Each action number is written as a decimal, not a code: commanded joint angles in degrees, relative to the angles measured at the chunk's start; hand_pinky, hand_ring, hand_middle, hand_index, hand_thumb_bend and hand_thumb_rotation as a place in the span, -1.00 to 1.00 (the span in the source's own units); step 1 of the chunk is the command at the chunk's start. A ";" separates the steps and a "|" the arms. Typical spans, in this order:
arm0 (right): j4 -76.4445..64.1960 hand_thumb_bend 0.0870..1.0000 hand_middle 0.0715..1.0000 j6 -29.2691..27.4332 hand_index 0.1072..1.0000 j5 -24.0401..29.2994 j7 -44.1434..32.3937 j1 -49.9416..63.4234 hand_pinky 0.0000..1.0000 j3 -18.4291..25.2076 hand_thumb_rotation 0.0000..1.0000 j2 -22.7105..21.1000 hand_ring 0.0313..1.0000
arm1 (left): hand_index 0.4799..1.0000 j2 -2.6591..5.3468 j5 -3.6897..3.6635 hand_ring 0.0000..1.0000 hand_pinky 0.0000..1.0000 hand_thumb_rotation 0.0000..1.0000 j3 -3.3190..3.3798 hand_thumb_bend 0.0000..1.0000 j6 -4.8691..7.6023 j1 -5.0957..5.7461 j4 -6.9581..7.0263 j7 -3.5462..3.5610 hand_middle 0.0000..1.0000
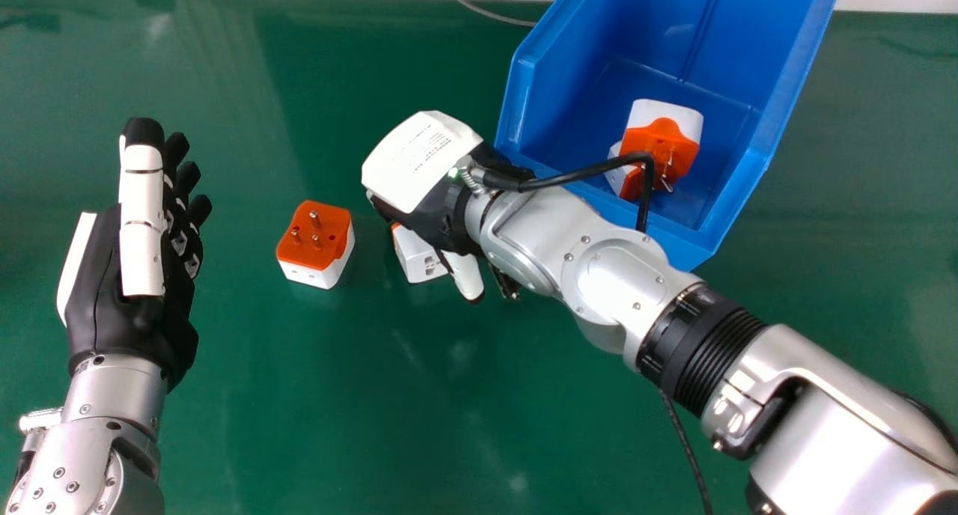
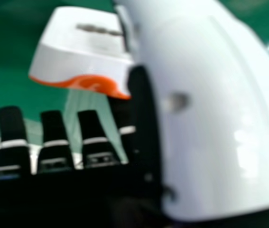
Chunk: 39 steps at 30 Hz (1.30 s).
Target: Pick all objects and put in blue box
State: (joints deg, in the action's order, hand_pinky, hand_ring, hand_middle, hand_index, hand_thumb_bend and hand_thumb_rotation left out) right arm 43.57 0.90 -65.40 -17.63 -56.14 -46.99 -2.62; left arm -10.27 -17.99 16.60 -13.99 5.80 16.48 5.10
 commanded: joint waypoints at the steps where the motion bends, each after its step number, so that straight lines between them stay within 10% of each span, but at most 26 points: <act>1: -0.30 0.35 0.73 0.62 0.43 0.58 1.51 -0.96 0.48 0.09 -0.99 0.32 0.69 | 1.00 -0.31 0.12 1.00 1.00 1.00 -0.05 0.17 0.27 0.00 1.60 0.37 1.00; 24: 4.43 0.14 0.68 0.97 0.38 4.43 7.10 1.70 0.53 -0.36 -0.94 0.02 0.67 | 1.00 1.17 1.17 1.00 1.00 1.00 -1.20 0.20 -0.02 2.23 4.85 -1.01 1.00; 32: 9.37 -0.03 -0.15 -2.43 -0.13 4.96 13.58 0.16 -0.35 -1.00 -0.99 0.63 -0.24 | 1.00 1.58 0.43 1.00 1.00 1.00 -1.47 0.21 -0.58 2.18 5.33 -1.59 0.99; 39: 12.56 -0.04 -0.19 -3.13 -0.14 8.29 16.51 0.03 -0.68 1.46 -1.00 2.10 -0.57 | 1.00 1.17 0.99 1.00 1.00 1.00 -1.53 0.24 -0.52 2.29 5.10 -1.22 0.99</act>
State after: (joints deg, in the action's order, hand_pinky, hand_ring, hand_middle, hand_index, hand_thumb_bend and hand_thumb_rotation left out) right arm 55.84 -2.22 -58.30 -2.45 -54.80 -46.37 -1.69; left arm -8.64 -17.38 14.95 -14.95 8.13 19.84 3.59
